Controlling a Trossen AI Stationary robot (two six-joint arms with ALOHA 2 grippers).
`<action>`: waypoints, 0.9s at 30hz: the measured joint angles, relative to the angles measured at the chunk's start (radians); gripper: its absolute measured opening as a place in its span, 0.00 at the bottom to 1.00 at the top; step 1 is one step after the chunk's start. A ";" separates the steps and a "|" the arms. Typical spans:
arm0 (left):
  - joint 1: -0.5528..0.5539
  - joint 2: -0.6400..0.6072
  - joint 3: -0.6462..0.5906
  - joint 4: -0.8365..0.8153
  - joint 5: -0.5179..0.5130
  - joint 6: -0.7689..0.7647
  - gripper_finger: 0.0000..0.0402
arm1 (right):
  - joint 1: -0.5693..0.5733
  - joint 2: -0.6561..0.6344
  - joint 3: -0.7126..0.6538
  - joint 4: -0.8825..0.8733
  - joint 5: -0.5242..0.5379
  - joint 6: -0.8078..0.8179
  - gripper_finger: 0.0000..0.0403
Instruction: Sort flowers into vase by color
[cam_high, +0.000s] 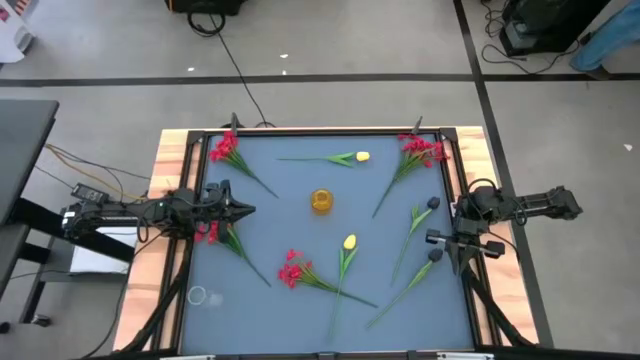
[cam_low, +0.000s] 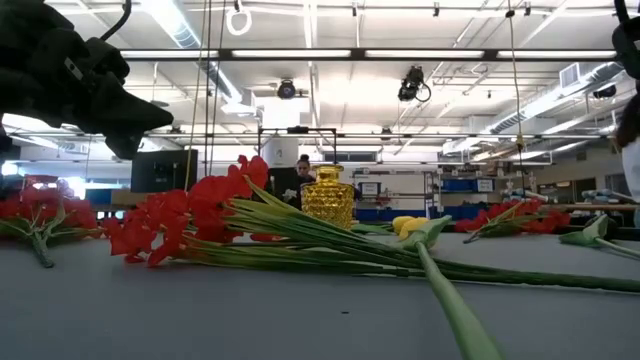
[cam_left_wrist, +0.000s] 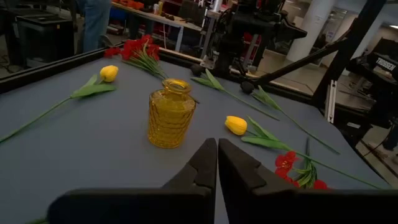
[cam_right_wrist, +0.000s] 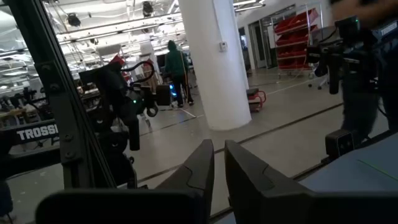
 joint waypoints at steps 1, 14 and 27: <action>0.000 0.000 0.000 0.000 0.000 0.000 0.06 | 0.000 0.000 0.000 0.000 0.000 0.000 0.12; 0.000 0.000 0.000 0.000 0.000 0.000 0.06 | 0.000 0.000 0.000 0.000 0.000 0.000 0.12; 0.000 0.000 0.000 0.000 0.000 0.000 0.06 | 0.000 0.000 0.000 0.000 0.000 0.000 0.12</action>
